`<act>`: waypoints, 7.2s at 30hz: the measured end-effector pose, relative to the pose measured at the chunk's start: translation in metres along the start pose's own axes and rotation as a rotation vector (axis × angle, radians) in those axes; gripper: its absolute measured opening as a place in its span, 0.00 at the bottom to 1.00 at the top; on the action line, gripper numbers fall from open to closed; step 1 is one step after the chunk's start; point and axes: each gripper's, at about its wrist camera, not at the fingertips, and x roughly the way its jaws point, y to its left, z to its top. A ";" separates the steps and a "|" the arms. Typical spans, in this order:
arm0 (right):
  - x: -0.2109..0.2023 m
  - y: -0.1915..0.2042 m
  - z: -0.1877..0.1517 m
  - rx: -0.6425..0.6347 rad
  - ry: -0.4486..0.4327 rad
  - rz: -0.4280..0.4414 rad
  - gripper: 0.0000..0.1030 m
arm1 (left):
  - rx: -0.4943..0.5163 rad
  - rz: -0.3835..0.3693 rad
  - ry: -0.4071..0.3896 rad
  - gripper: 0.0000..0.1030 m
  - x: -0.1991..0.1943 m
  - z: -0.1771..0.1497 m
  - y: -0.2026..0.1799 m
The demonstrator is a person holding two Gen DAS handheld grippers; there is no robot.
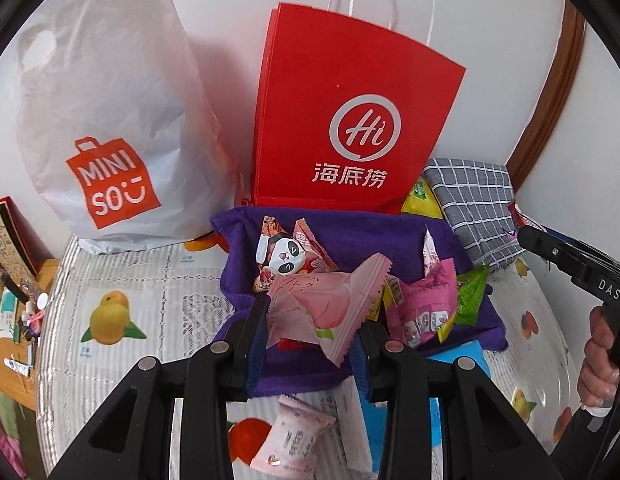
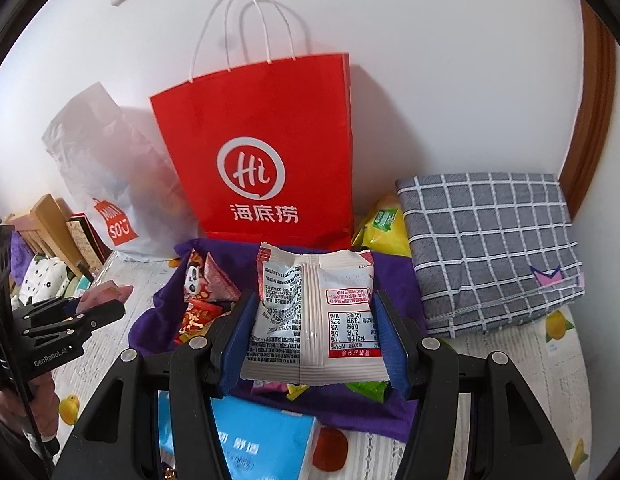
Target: Organize snacks
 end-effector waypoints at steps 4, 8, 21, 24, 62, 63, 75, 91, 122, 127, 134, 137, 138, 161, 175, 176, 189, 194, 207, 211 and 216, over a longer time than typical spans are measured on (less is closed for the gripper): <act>0.022 -0.004 0.004 0.005 0.029 0.013 0.56 | -0.001 -0.003 0.016 0.33 0.016 0.004 0.000; 0.043 -0.002 0.005 -0.016 0.047 0.028 0.56 | 0.000 0.000 0.038 0.33 0.031 0.005 0.005; 0.119 0.007 -0.008 -0.021 0.184 0.058 0.57 | -0.011 -0.047 0.081 0.33 0.077 0.011 0.007; 0.120 0.007 -0.012 -0.043 0.192 0.062 0.57 | -0.012 -0.055 0.088 0.34 0.084 0.012 0.003; -0.054 0.052 -0.091 -0.008 0.014 0.015 0.64 | -0.007 -0.040 0.015 0.60 -0.048 -0.055 -0.008; -0.057 0.053 -0.096 0.007 0.046 0.043 0.64 | -0.003 -0.033 0.013 0.60 -0.053 -0.059 -0.009; -0.095 0.083 -0.152 -0.020 0.084 0.076 0.64 | -0.064 -0.050 0.003 0.61 -0.096 -0.105 -0.002; -0.015 0.109 -0.218 0.099 0.277 0.155 0.64 | -0.134 0.032 0.064 0.61 -0.091 -0.158 0.060; 0.003 0.132 -0.222 0.008 0.207 0.034 0.43 | -0.149 -0.009 0.120 0.61 -0.062 -0.171 0.076; -0.016 0.112 -0.228 -0.001 0.182 0.059 0.41 | -0.112 -0.014 0.130 0.61 -0.047 -0.162 0.058; -0.050 0.080 -0.229 -0.013 0.118 0.037 0.41 | -0.056 0.001 0.148 0.61 -0.014 -0.139 0.036; -0.058 0.059 -0.227 0.015 0.097 0.016 0.42 | -0.020 0.002 0.157 0.61 0.000 -0.130 0.024; -0.059 0.053 -0.227 0.028 0.091 0.011 0.42 | 0.001 0.008 0.159 0.61 0.005 -0.127 0.019; -0.055 0.027 -0.244 0.052 0.108 -0.011 0.42 | 0.129 0.088 0.124 0.38 0.013 -0.143 -0.003; -0.106 0.047 -0.246 0.044 0.055 -0.002 0.42 | 0.060 0.008 0.112 0.39 -0.054 -0.193 -0.019; -0.110 0.048 -0.246 0.044 0.051 -0.006 0.42 | 0.060 0.005 0.108 0.39 -0.058 -0.195 -0.023; -0.162 0.044 -0.232 0.045 -0.022 -0.040 0.42 | 0.069 -0.044 0.038 0.39 -0.104 -0.191 -0.058; -0.172 0.043 -0.227 0.048 -0.045 -0.036 0.42 | 0.064 -0.067 0.019 0.39 -0.114 -0.184 -0.065; -0.181 0.044 -0.210 0.033 -0.079 -0.022 0.42 | 0.074 -0.070 -0.022 0.39 -0.126 -0.168 -0.079; -0.181 0.044 -0.208 0.032 -0.083 -0.021 0.42 | 0.080 -0.067 -0.025 0.39 -0.127 -0.165 -0.081; -0.182 0.043 -0.204 0.031 -0.088 -0.020 0.42 | 0.086 -0.068 -0.032 0.39 -0.129 -0.162 -0.085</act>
